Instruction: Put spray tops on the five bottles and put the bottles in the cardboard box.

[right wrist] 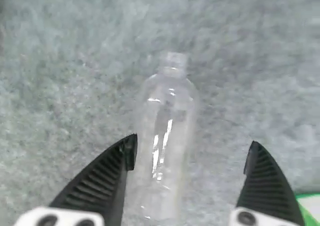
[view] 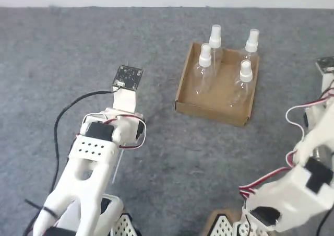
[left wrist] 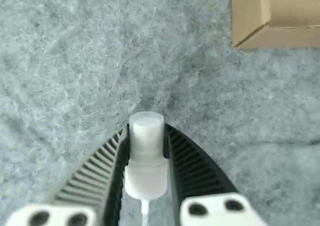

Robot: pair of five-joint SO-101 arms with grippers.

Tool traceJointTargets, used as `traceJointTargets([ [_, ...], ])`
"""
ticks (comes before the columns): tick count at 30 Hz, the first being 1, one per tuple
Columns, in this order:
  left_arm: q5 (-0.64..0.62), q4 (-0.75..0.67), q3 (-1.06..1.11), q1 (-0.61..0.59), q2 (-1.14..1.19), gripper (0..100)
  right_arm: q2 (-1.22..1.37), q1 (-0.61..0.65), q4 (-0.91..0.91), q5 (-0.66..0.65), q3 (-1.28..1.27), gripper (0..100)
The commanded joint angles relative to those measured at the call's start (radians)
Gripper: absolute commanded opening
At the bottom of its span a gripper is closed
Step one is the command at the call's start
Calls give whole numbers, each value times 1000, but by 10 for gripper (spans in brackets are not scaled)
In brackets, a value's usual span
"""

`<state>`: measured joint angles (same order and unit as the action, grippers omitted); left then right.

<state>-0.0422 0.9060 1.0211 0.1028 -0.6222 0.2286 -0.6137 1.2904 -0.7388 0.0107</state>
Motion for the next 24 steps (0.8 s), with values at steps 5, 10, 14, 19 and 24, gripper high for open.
traceJointTargets([
  [5,9,-29,-4,3,-44,13,217,30,88,31,264,260],
  [10,9,-29,-4,3,-43,13,332,31,93,77,374,223],
  [14,9,-31,-2,3,-43,13,371,31,93,80,411,117],
  [19,9,-31,-2,3,-43,13,363,31,94,72,411,17],
  [24,9,-34,7,3,-43,13,300,39,154,58,420,6],
])
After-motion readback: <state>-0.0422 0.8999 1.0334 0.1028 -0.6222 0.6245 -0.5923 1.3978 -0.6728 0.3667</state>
